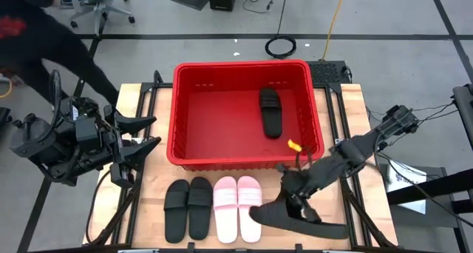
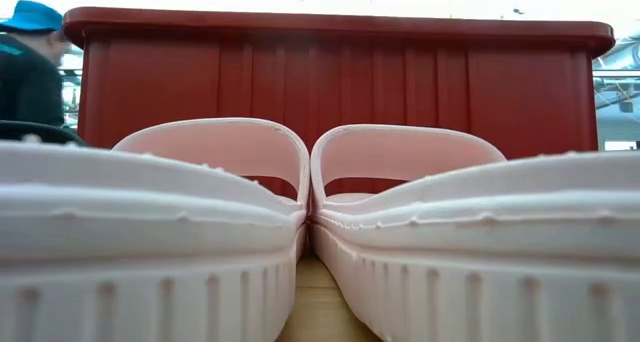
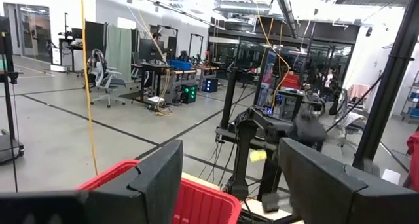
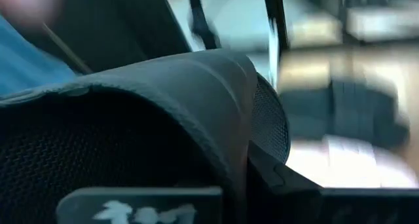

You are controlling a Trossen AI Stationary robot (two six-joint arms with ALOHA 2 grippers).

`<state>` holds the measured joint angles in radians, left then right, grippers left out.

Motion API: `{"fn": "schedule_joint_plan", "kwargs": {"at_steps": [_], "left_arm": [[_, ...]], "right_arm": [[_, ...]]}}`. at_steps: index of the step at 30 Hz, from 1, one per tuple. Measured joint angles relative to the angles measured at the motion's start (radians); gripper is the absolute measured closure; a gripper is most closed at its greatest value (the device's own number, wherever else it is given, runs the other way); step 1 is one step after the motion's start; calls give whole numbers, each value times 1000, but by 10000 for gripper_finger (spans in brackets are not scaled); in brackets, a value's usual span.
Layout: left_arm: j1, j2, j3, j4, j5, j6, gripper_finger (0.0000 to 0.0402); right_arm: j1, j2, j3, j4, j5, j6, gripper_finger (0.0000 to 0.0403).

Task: Pick and place slides into bin
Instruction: Put the black slipper into the red container

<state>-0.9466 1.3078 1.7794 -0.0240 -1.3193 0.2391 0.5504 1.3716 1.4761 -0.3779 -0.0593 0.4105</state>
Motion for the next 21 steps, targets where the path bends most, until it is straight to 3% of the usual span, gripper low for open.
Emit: {"fn": "schedule_joint_plan", "kwargs": {"at_steps": [14,17,21], "left_arm": [[25,-94,0,28,0,146,147],[35,-133,0,29,0,174,147],[52,-176,1,29,0,230,147]], "right_arm": [[-184,-43,0,885,2,-337,397],[-248,-44,2,973,24,-428,397],[-331,-50,2,965,161,-518,397]]}}
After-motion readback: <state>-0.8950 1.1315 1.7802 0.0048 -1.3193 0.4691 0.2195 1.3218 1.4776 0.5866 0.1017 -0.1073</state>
